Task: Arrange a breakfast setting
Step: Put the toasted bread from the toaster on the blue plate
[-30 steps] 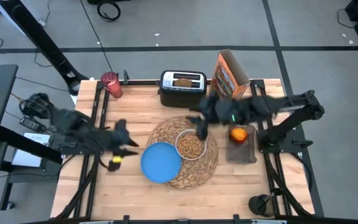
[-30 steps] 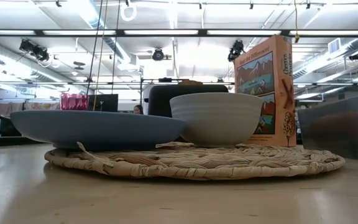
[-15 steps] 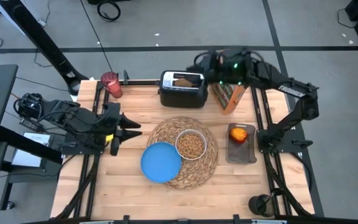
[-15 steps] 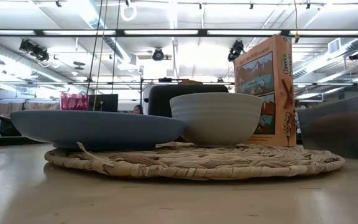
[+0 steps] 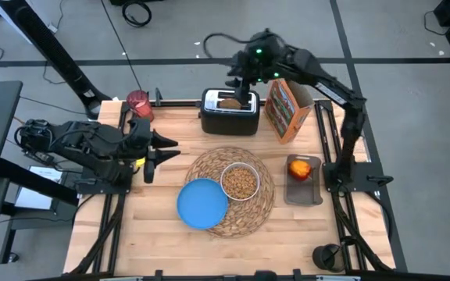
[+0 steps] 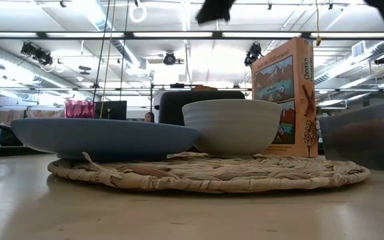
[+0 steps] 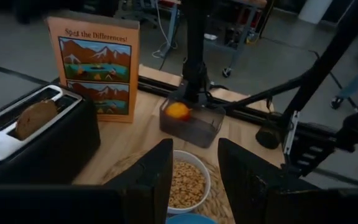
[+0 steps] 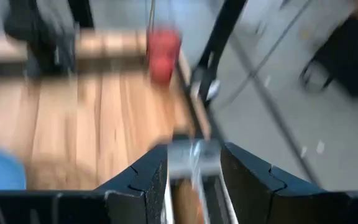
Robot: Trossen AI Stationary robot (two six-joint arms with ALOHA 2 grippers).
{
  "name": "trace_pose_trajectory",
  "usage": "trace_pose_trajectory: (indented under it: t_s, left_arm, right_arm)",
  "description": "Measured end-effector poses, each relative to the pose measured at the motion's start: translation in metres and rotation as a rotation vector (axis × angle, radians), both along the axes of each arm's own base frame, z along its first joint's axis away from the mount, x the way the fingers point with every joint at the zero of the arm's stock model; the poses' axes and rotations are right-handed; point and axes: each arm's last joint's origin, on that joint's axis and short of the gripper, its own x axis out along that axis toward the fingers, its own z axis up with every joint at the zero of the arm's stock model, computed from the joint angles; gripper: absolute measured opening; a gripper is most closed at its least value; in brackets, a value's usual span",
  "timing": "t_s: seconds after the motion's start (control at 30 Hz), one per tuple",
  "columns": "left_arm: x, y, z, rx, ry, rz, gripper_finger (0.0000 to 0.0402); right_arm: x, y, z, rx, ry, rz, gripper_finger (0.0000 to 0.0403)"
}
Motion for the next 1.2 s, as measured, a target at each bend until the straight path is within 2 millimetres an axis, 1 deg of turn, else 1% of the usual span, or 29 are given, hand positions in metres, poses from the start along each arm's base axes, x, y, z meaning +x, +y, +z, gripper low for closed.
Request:
trace_pose_trajectory:
  t_s: [0.13,0.23,0.33,0.47,0.57,0.7,0.93,1.2]
  left_arm:
    - [0.0,0.001,0.0,0.017,0.005,0.0,0.0135]
    - [0.001,0.004,0.0,0.017,0.006,0.017,0.0135]
    - [0.001,0.007,-0.001,0.021,0.012,0.03,0.0135]
    - [0.001,0.007,-0.003,0.021,0.035,0.031,0.0135]
    - [0.001,0.006,-0.003,0.014,0.034,0.031,0.0135]
    - [0.001,0.006,-0.003,0.014,0.035,0.03,0.0135]
    - [0.001,0.006,-0.003,0.011,0.039,0.012,0.0135]
    - [0.001,0.006,-0.003,0.004,0.038,0.011,0.0135]
  right_arm:
    - [0.01,-0.016,-0.036,0.077,0.193,0.007,0.0158]
    - [0.02,-0.022,-0.056,0.099,0.275,0.02,0.0162]
    - [0.031,-0.028,-0.075,0.106,0.332,0.029,0.0181]
    - [0.043,-0.037,-0.098,0.078,0.414,-0.011,0.0217]
    - [0.046,-0.043,-0.108,0.072,0.446,-0.033,0.0235]
    - [0.045,-0.051,-0.116,0.084,0.487,-0.06,0.0233]
    - [0.04,-0.062,-0.128,0.127,0.537,-0.057,0.0203]
    - [0.043,-0.06,-0.133,0.164,0.534,-0.007,0.016]
